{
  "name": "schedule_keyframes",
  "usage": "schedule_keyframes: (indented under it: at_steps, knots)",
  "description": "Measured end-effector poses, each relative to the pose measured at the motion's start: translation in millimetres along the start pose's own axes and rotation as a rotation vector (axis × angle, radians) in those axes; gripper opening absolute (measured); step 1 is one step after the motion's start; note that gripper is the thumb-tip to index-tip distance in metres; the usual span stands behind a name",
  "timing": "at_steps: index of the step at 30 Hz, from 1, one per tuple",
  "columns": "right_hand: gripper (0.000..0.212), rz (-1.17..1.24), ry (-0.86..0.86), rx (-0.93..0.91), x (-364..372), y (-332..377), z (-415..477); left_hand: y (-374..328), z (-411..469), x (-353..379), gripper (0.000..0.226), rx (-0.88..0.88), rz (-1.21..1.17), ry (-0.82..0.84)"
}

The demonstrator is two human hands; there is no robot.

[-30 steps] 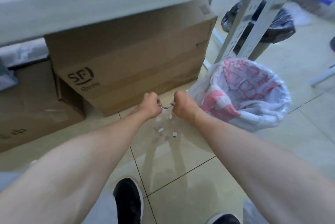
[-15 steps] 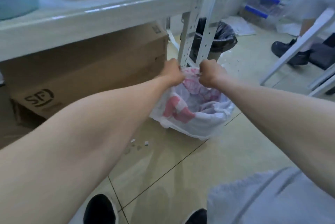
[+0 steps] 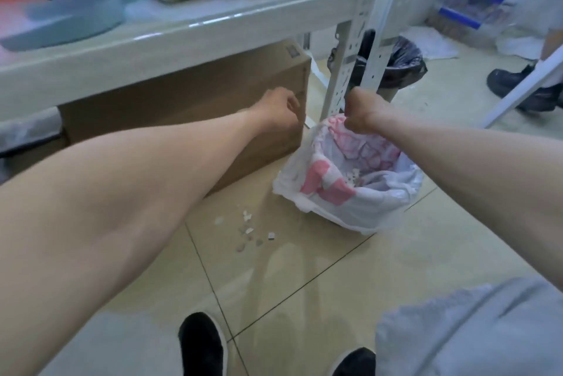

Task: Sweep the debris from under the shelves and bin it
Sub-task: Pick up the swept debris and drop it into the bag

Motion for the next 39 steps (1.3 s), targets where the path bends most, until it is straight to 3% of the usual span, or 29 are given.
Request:
schedule_keyframes:
  at_steps: [2,4,8,13,15,19,23,25,27,31,35,39]
  knots:
    - [0.002,0.041,0.015,-0.071,12,40,9,42,-4,-10,0.041,-0.097,0.034,0.000]
    - [0.021,0.100,0.031,-0.128,38,77,21,92,-10,-8,0.043,-0.211,0.077,0.023]
    - [0.027,0.194,0.174,-0.215,126,143,28,197,-17,30,0.059,-0.417,0.150,0.083]
    - [0.029,0.131,0.525,-0.129,258,145,-24,289,-22,103,0.049,-0.570,0.119,0.117]
    - [0.028,0.222,0.615,-0.026,306,136,-50,310,-24,128,0.053,-0.585,0.125,0.132]
    - [0.053,0.437,0.521,0.188,344,133,-63,326,-23,162,0.058,-0.561,0.113,0.157]
    - [0.018,0.676,0.335,0.144,335,144,-26,310,-18,177,0.047,-0.490,-0.119,0.198]
    - [0.020,0.712,0.275,0.147,329,138,-4,305,-17,177,0.051,-0.481,-0.199,0.185]
    - [0.041,0.618,0.274,0.069,326,132,17,307,-17,172,0.059,-0.471,-0.206,0.111]
    - [0.083,0.280,0.436,-0.277,343,147,40,318,-35,175,0.088,-0.435,-0.089,0.070]
    - [0.077,0.229,0.484,-0.427,355,159,32,318,-47,190,0.102,-0.352,0.054,0.088]
    - [0.070,0.329,0.402,-0.449,353,161,3,315,-43,192,0.088,-0.324,0.068,0.080]
Point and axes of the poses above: each hand's wrist, its own z-axis towards the middle knuckle, its own x-axis out of the palm, y = z × x, the point moved 9 cm from there along z, towards the middle knuckle, and after that the axes turned 15 degrees about -x, right-handed, at the moved point
